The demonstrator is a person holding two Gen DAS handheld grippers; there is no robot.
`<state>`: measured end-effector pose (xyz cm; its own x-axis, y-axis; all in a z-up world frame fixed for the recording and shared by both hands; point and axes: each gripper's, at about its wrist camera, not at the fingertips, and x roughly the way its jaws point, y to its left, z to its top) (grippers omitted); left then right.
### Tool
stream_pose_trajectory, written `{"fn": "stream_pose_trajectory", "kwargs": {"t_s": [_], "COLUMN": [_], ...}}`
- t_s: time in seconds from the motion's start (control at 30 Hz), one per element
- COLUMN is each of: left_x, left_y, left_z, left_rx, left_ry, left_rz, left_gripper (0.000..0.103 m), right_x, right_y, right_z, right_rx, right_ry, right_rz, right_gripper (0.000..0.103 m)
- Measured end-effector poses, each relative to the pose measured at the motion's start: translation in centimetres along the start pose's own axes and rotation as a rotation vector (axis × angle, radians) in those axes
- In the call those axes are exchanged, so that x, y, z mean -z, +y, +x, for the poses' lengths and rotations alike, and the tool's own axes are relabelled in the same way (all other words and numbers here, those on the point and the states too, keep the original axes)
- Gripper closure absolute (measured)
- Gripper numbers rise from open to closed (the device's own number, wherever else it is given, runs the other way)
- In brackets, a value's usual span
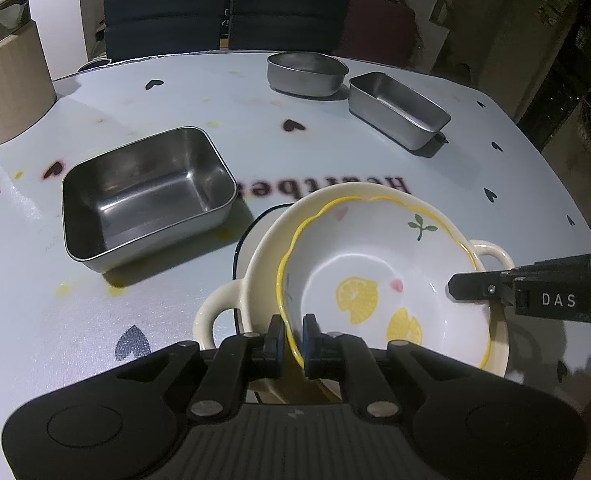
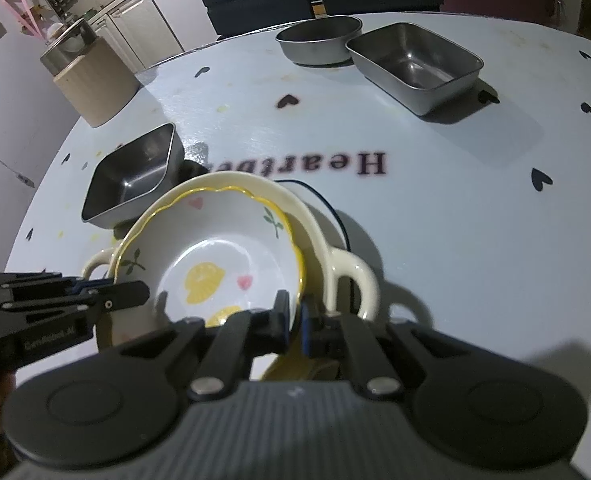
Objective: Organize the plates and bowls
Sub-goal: 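Lift and carry the floral bowl with both grippers over the cream bowl, then lower the floral bowl into the cream bowl and open both grippers, then move both grippers to the rim of the stainless square tray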
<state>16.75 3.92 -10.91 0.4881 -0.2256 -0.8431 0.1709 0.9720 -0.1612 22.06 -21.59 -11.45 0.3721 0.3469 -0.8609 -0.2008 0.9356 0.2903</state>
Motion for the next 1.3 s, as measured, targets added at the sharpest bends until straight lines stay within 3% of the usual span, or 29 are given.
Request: {"fn": "stream_pose_trajectory", "kwargs": {"t_s": [0.63, 0.73, 0.83, 0.9, 0.97, 1.03, 1.1, 1.3], "left_x": [-0.1, 0.0, -0.1, -0.3, -0.6, -1.0, -1.5, -3.1], "left_y": [0.3, 0.4, 0.4, 0.4, 0.5, 0.7, 1.1, 2.8], "left_z": [-0.2, -0.5, -1.6, -2.6, -3.7, -4.7, -5.4, -7.3], "left_rx": [0.034, 0.054, 0.060, 0.069, 0.059, 0.058, 0.063, 0.001], "left_ry": [0.037, 0.045, 0.022, -0.004, -0.038, -0.069, -0.092, -0.203], "left_rz": [0.007, 0.006, 0.018, 0.013, 0.018, 0.021, 0.006, -0.032], "left_gripper": [0.088, 0.084, 0.073, 0.054, 0.045, 0.044, 0.034, 0.020], "right_x": [-0.4, -0.8, -1.3, -1.6, -1.8, -2.3, -2.6, -4.5], "right_y": [-0.4, -0.5, -0.5, -0.6, -0.5, -0.4, 0.0, 1.8], "right_z": [0.4, -0.1, -1.3, -2.0, -2.4, -2.8, -3.2, -4.4], "right_rx": [-0.030, -0.026, -0.031, -0.040, -0.051, -0.066, -0.080, -0.149], "right_ry": [0.021, 0.027, -0.006, -0.019, -0.033, -0.043, -0.062, -0.170], "right_rz": [0.011, 0.011, -0.006, -0.010, -0.017, -0.020, -0.024, -0.052], "right_gripper": [0.093, 0.090, 0.085, 0.081, 0.079, 0.077, 0.073, 0.050]}}
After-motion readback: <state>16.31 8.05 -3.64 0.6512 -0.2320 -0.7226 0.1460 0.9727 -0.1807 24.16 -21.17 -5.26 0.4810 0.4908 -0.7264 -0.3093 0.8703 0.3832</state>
